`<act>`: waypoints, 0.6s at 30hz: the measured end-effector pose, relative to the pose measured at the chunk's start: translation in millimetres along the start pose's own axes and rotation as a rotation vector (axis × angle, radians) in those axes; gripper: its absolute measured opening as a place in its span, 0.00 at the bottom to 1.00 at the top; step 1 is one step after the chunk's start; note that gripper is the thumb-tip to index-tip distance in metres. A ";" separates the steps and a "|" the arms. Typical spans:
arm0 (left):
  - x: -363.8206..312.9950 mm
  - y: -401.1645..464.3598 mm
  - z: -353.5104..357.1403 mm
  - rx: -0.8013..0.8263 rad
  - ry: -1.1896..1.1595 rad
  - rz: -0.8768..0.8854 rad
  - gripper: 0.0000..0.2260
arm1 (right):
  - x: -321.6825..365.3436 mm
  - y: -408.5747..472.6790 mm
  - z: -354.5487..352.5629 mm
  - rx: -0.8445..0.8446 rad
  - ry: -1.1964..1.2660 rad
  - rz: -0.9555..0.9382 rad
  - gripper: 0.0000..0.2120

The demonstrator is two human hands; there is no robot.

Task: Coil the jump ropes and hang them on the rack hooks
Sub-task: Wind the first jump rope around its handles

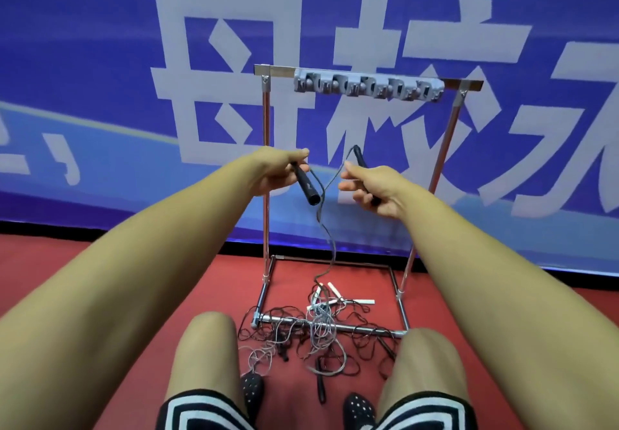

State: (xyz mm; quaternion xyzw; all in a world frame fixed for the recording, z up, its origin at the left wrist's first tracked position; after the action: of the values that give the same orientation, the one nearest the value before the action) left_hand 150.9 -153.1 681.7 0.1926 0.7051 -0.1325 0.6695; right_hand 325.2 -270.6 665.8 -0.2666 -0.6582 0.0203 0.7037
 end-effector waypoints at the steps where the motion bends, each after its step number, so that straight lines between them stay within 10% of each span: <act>1: 12.9 4.1 -2.1 -0.010 0.005 -0.018 0.14 | -6.5 9.8 -6.9 -0.043 0.035 0.002 0.13; 18: 153.8 17.4 31.3 0.195 -0.026 -0.303 0.12 | -94.5 91.0 12.5 0.056 0.081 0.166 0.12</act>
State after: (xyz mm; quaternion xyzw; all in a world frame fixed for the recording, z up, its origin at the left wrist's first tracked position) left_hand 182.1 -137.0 527.7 0.1465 0.7011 -0.3023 0.6289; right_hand 330.3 -224.0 542.6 -0.3010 -0.6041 0.0862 0.7328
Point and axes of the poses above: each hand's wrist, its own y-axis towards the middle knuckle, its own z-axis out of the palm, x = y × z, the point moved 8 cm from there along y, towards the middle knuckle, and after that the axes turned 14 degrees about z, right-handed, at the moved point
